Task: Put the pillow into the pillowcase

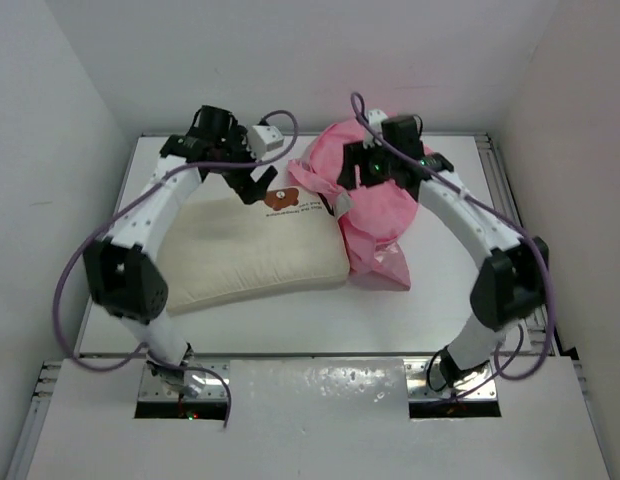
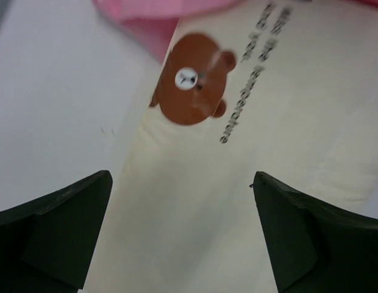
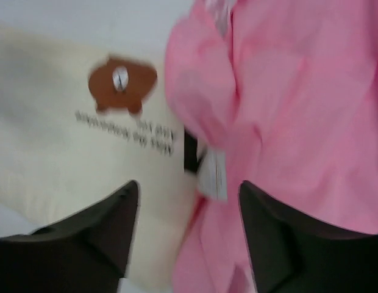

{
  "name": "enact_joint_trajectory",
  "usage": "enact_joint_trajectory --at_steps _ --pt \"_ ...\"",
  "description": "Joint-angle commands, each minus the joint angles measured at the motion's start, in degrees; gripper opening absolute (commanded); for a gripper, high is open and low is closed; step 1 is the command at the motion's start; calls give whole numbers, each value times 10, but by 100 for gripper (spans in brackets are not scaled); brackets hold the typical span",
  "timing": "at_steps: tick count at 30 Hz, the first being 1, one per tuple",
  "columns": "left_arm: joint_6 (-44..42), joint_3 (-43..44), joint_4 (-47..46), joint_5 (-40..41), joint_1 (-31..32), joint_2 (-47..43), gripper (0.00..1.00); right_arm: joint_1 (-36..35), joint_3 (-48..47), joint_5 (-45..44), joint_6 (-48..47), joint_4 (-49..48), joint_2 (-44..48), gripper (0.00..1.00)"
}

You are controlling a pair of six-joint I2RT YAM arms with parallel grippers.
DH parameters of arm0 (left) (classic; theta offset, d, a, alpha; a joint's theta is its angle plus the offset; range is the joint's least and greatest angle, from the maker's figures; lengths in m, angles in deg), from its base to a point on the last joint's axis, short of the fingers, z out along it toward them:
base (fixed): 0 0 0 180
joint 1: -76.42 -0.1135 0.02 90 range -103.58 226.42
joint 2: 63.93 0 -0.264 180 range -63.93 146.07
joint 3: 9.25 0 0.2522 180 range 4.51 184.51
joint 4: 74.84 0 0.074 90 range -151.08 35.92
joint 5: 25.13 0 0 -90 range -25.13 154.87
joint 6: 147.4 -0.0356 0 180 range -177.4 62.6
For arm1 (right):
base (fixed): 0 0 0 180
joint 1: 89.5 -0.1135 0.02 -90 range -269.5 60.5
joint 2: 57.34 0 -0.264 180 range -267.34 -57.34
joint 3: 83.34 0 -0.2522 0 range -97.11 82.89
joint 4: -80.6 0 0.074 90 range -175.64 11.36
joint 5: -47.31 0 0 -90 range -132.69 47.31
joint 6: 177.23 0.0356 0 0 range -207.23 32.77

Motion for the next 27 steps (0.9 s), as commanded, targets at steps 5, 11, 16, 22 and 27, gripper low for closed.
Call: enact_joint_trajectory --at_steps 5,11,16,22,27 --pt "-54 48 53 -19 -103 159 100 -33 -307 -20 -28 89 -253 84" --pt "-90 47 -29 -31 -101 222 100 -63 -312 -23 20 10 -335 79" --pt "-146 -19 -32 -54 -77 233 100 -80 -311 -63 53 -8 -367 21" --pt "-125 -54 -37 -78 -71 262 23 -85 -260 -118 75 -42 -303 0" --pt "-6 -43 -53 -78 -74 260 0 -109 -220 -136 62 -47 -230 0"
